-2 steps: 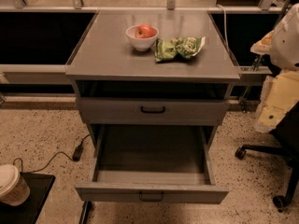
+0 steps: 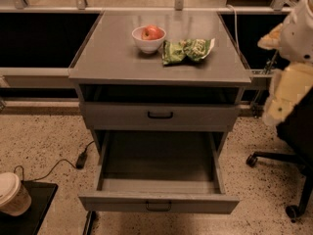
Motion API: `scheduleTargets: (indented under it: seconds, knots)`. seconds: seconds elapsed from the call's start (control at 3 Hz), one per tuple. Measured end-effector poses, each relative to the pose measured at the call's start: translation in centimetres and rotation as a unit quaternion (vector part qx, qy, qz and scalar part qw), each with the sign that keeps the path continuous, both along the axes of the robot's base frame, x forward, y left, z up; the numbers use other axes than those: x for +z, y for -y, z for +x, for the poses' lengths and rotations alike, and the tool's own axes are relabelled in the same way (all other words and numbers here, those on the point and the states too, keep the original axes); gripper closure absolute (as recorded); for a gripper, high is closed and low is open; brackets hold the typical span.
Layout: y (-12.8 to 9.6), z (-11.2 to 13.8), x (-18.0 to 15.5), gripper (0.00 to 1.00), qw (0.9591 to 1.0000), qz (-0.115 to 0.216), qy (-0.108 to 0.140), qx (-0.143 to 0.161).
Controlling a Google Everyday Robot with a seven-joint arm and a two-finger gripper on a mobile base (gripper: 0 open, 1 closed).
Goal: Place green jalapeno chip bag into middle drawer
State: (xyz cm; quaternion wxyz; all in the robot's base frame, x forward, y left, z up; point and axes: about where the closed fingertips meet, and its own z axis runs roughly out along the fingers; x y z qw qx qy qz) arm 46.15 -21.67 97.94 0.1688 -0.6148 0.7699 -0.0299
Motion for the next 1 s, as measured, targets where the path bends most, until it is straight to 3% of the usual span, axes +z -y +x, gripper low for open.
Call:
scheduleTargets:
  seconds: [0.33,0.67,1.0]
  knots:
    - [-0.4,6.5,-1.7,0.0,0.9982,0.021,-0.023,0.051]
    - [-1.7,12.9,-4.9,0.0,0.9947,0.032,-0.065,0.072]
    - [-3.3,18.9,-7.9,0.0,0.9932,0.046,-0.081,0.07]
